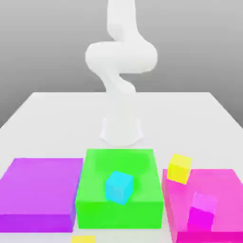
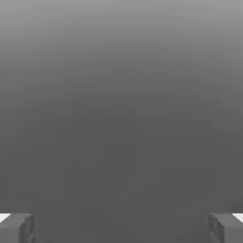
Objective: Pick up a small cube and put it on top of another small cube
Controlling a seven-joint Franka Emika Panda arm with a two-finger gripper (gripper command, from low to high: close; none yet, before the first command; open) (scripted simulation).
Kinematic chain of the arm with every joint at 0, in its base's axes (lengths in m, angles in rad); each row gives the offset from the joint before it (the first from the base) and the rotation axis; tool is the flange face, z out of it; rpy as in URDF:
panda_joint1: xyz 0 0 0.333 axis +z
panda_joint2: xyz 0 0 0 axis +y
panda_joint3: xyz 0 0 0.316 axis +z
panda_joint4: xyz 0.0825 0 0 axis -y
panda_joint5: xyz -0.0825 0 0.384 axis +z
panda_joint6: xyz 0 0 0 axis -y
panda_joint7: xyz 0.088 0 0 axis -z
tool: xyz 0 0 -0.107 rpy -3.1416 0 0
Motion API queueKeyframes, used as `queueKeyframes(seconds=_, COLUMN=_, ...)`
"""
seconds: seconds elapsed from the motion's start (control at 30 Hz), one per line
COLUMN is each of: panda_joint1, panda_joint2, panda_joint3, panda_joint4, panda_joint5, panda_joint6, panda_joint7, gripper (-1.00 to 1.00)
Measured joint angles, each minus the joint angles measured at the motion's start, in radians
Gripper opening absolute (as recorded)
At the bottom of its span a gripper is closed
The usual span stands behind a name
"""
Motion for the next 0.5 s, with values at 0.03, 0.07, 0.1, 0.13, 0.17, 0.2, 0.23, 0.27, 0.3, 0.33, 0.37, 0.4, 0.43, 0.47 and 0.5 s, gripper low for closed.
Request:
queueKeyframes(seconds=0.03, panda_joint1=0.004, panda_joint2=0.039, panda_joint3=-0.008, panda_joint4=0.002, panda_joint5=0.004, panda_joint6=0.011, panda_joint7=-0.009, gripper=0.0)
queueKeyframes(seconds=0.07, panda_joint1=0.007, panda_joint2=0.077, panda_joint3=-0.016, panda_joint4=0.004, panda_joint5=0.007, panda_joint6=0.021, panda_joint7=-0.018, gripper=0.0)
queueKeyframes(seconds=0.1, panda_joint1=0.01, panda_joint2=0.114, panda_joint3=-0.024, panda_joint4=0.005, panda_joint5=0.011, panda_joint6=0.031, panda_joint7=-0.027, gripper=0.0)
queueKeyframes(seconds=0.13, panda_joint1=0.013, panda_joint2=0.151, panda_joint3=-0.031, panda_joint4=0.007, panda_joint5=0.015, panda_joint6=0.041, panda_joint7=-0.037, gripper=0.0)
queueKeyframes(seconds=0.17, panda_joint1=0.015, panda_joint2=0.187, panda_joint3=-0.038, panda_joint4=0.009, panda_joint5=0.019, panda_joint6=0.051, panda_joint7=-0.046, gripper=0.0)
queueKeyframes(seconds=0.2, panda_joint1=0.018, panda_joint2=0.223, panda_joint3=-0.045, panda_joint4=0.01, panda_joint5=0.024, panda_joint6=0.06, panda_joint7=-0.055, gripper=0.0)
queueKeyframes(seconds=0.23, panda_joint1=0.02, panda_joint2=0.26, panda_joint3=-0.052, panda_joint4=0.012, panda_joint5=0.029, panda_joint6=0.07, panda_joint7=-0.065, gripper=0.0)
queueKeyframes(seconds=0.27, panda_joint1=0.02, panda_joint2=0.296, panda_joint3=-0.057, panda_joint4=0.014, panda_joint5=0.034, panda_joint6=0.08, panda_joint7=-0.075, gripper=0.0)
queueKeyframes(seconds=0.3, panda_joint1=0.019, panda_joint2=0.332, panda_joint3=-0.06, panda_joint4=0.015, panda_joint5=0.04, panda_joint6=0.089, panda_joint7=-0.085, gripper=0.0)
queueKeyframes(seconds=0.33, panda_joint1=0.02, panda_joint2=0.369, panda_joint3=-0.066, panda_joint4=0.017, panda_joint5=0.046, panda_joint6=0.099, panda_joint7=-0.096, gripper=0.0)
queueKeyframes(seconds=0.37, panda_joint1=0.021, panda_joint2=0.405, panda_joint3=-0.072, panda_joint4=0.019, panda_joint5=0.051, panda_joint6=0.109, panda_joint7=-0.106, gripper=0.0)
queueKeyframes(seconds=0.4, panda_joint1=0.021, panda_joint2=0.441, panda_joint3=-0.077, panda_joint4=0.02, panda_joint5=0.057, panda_joint6=0.119, panda_joint7=-0.116, gripper=0.0)
queueKeyframes(seconds=0.43, panda_joint1=0.022, panda_joint2=0.477, panda_joint3=-0.082, panda_joint4=0.022, panda_joint5=0.062, panda_joint6=0.129, panda_joint7=-0.126, gripper=0.0)
queueKeyframes(seconds=0.47, panda_joint1=0.021, panda_joint2=0.514, panda_joint3=-0.086, panda_joint4=0.024, panda_joint5=0.068, panda_joint6=0.138, panda_joint7=-0.136, gripper=0.0)
queueKeyframes(seconds=0.5, panda_joint1=0.021, panda_joint2=0.55, panda_joint3=-0.09, panda_joint4=0.025, panda_joint5=0.073, panda_joint6=0.148, panda_joint7=-0.146, gripper=0.0)
